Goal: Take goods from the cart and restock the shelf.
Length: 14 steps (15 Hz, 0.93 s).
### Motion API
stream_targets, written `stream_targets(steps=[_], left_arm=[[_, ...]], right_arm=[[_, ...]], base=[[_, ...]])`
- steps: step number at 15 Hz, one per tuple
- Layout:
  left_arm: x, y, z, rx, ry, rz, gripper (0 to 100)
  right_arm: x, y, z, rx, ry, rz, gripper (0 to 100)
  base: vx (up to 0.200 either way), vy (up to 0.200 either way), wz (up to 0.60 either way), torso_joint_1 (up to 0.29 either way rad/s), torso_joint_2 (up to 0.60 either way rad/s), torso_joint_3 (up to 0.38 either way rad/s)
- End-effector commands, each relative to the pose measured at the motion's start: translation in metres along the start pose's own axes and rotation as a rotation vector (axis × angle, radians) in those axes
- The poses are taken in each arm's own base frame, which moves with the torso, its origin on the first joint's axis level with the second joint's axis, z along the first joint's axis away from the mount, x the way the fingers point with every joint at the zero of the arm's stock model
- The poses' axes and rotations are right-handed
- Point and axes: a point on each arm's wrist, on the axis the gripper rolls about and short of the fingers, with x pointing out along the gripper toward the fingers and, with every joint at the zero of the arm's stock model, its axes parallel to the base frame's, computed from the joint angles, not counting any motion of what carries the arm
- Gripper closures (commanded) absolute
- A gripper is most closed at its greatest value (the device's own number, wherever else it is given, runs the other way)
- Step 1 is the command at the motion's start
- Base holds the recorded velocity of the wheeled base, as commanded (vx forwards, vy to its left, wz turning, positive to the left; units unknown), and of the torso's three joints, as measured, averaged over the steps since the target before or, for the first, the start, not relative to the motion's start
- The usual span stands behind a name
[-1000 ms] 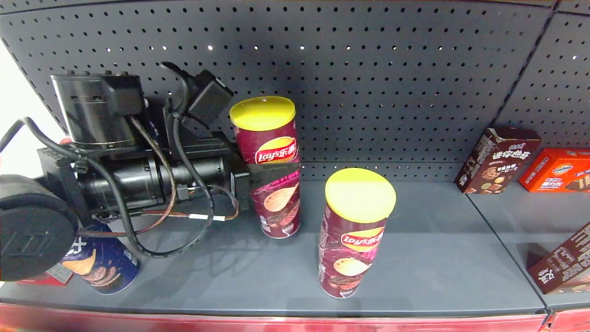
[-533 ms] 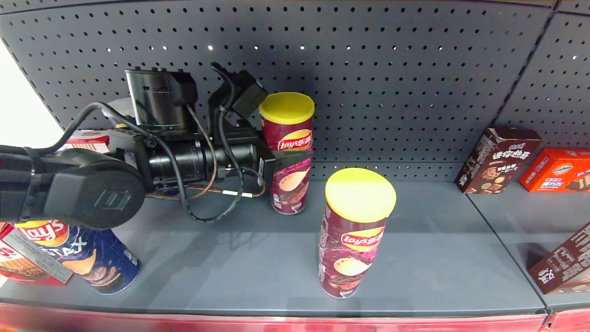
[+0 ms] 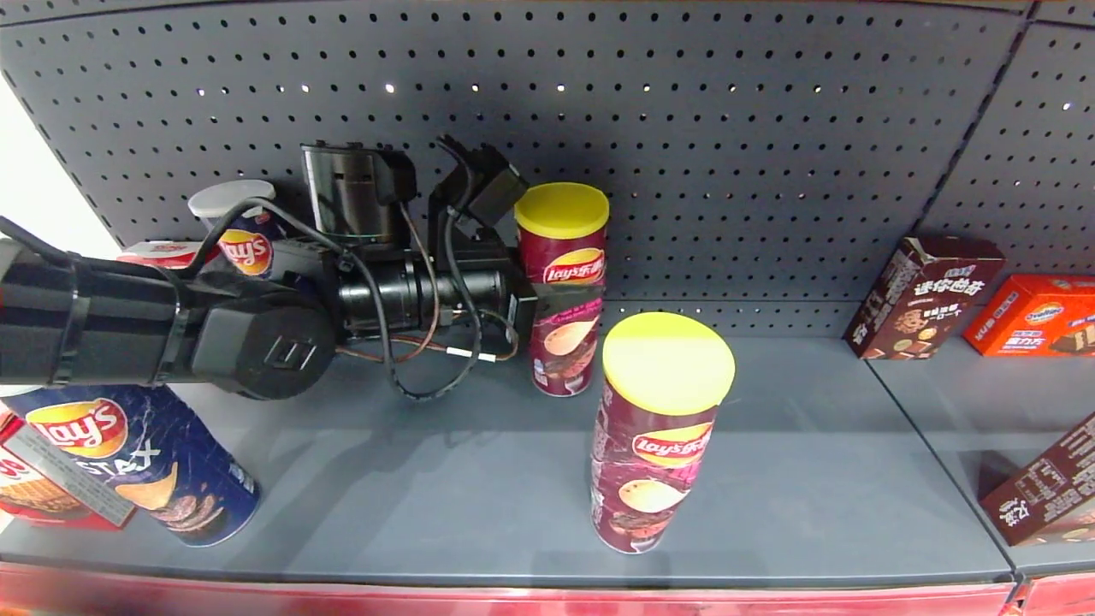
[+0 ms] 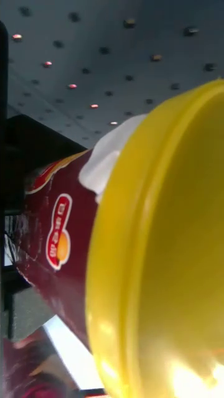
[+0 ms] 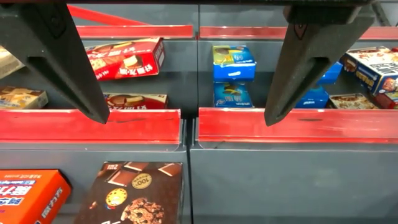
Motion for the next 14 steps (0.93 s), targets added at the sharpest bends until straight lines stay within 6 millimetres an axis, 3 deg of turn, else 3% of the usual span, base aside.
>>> stream_targets(steps=[1, 14], left_arm=[[0.008, 0.005, -0.004, -0.003, 0.001, -0.003, 100], [0.026, 0.016, -0.009, 0.003, -0.027, -0.075, 100]], right_arm=[[0.0, 0.0, 0.0, 0.0, 0.002, 0.001, 0], [0.0, 0.0, 0.0, 0.0, 0.002, 0.001, 0]], base=[[0.0, 0.0, 0.0, 0.0, 0.0, 0.0], [0.0, 0.0, 0.0, 0.0, 0.0, 0.0]])
